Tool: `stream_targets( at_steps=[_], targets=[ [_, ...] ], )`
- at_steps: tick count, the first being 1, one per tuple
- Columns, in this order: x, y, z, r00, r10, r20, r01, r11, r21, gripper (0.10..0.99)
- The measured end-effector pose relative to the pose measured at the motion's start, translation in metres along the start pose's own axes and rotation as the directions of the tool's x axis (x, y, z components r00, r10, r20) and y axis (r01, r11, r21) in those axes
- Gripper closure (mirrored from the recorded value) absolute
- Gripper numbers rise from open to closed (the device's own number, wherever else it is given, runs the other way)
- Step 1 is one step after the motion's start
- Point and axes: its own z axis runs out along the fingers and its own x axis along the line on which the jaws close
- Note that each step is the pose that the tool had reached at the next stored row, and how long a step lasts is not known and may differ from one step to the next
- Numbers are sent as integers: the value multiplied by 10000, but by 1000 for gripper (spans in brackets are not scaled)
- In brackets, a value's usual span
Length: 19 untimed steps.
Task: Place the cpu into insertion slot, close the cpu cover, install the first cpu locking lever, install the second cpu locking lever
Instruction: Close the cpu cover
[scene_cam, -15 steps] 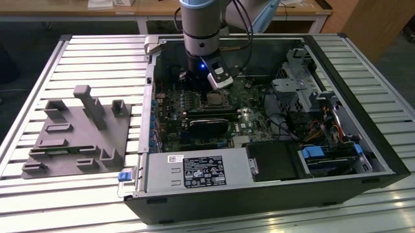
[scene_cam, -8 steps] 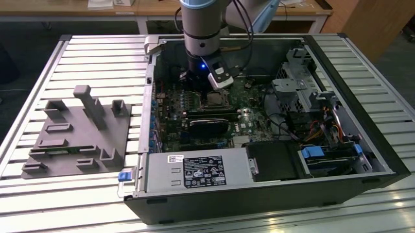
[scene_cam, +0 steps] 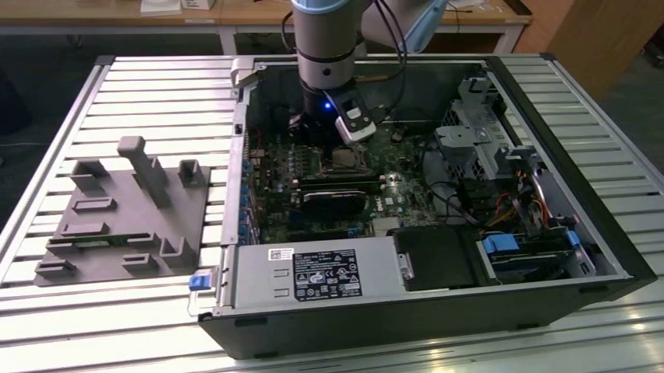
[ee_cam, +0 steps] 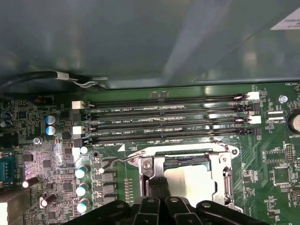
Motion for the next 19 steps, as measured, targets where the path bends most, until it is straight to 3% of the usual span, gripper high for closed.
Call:
stream_targets(
  at_steps=[11, 19],
  targets=[
    [-19, 4, -7, 10000, -1, -4, 1, 10000, -7, 980],
    [-27, 10, -151, 10000, 0, -8, 0, 10000, -1, 980]
  ],
)
